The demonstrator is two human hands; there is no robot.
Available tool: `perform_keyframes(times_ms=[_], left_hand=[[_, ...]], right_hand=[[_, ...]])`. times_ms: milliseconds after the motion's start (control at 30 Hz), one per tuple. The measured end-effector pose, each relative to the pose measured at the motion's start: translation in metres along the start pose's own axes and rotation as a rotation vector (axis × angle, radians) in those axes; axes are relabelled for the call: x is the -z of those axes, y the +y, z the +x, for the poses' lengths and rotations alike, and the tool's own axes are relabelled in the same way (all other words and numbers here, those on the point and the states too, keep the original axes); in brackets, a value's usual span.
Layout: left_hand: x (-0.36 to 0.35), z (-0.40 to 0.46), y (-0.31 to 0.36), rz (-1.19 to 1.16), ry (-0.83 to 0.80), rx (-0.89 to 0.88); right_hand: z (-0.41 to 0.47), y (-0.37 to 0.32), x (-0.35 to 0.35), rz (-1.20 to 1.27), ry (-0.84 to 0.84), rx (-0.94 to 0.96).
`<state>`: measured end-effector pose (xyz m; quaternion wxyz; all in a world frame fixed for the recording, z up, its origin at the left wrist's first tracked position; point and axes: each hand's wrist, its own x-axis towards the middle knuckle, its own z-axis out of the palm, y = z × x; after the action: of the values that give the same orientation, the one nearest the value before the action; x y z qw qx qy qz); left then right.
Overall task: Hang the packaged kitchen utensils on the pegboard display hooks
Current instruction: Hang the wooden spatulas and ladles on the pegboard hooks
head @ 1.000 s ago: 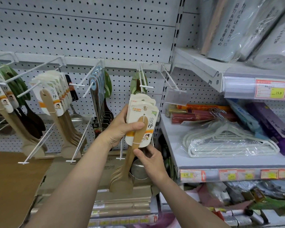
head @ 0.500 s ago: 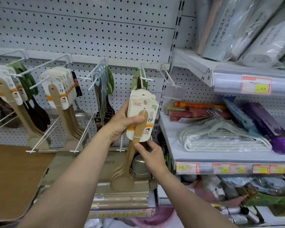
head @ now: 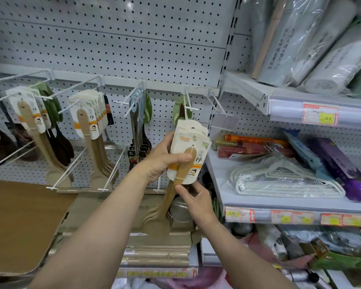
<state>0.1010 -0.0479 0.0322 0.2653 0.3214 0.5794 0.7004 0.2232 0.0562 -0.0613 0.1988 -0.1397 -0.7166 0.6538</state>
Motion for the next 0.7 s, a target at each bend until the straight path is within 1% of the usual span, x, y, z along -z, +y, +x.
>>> perform_keyframes(times_ms=[133, 267, 400, 500, 600, 700], left_hand=[[0.001, -0.006, 0.002, -0.026, 0.038, 0.003], [0.004, -0.020, 0.002, -0.061, 0.121, 0.022], [0.006, -0.041, 0.005, -0.097, 0.247, 0.009], [0.008, -0.063, 0.008, -0.154, 0.359, 0.030], [0.012, -0.089, 0.014, -0.181, 0.451, 0.035], [0.021, -0.118, 0.021, -0.214, 0.559, 0.029]], right_hand=[[-0.009, -0.003, -0.004, -0.015, -0.033, 0.003], [-0.019, -0.009, -0.011, -0.027, -0.061, -0.020], [-0.034, -0.017, -0.019, -0.045, -0.100, -0.040], [-0.046, -0.024, -0.027, -0.081, -0.142, -0.047], [-0.057, -0.029, -0.038, -0.085, -0.204, -0.059], [-0.068, -0.036, -0.056, -0.090, -0.309, -0.073]])
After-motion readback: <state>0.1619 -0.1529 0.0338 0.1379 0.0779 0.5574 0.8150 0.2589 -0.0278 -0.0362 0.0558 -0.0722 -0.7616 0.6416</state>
